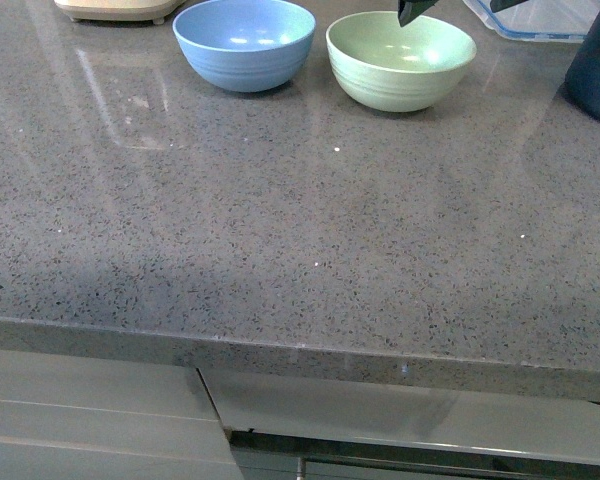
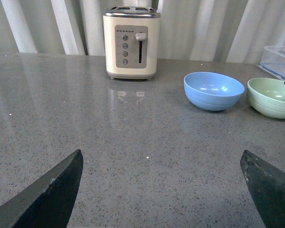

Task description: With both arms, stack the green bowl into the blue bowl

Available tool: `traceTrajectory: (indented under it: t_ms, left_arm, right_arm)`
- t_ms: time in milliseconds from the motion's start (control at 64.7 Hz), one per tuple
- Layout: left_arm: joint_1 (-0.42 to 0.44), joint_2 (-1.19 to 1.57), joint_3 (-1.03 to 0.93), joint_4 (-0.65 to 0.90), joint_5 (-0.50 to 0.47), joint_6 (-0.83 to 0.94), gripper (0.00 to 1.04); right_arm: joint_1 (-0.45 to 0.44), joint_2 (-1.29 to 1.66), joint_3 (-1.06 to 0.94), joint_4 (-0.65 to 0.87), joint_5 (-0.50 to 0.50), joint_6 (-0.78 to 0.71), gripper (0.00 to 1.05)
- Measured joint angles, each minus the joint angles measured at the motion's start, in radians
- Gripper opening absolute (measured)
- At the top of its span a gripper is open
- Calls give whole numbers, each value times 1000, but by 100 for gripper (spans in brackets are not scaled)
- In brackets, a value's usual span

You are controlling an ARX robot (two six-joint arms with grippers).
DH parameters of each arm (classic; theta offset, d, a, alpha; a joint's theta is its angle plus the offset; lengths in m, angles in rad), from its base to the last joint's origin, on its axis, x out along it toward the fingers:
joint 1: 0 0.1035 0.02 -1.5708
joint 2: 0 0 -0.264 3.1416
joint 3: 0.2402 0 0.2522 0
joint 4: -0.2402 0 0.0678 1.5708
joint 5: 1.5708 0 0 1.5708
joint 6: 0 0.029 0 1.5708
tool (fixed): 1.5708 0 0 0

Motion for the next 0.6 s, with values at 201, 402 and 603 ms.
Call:
traceTrajectory:
  t_ms: [201, 402, 603]
  left_arm:
    - [0, 0, 0, 0, 0, 0, 98]
    - [0, 0, 0, 0, 0, 0, 98]
    - [0, 0, 0, 0, 0, 0, 98]
  right_arm:
    - [0, 16, -5, 0, -8, 0, 95]
    - [0, 43, -12, 11, -19, 0, 95]
    - [1, 44, -27, 15, -34, 2, 95]
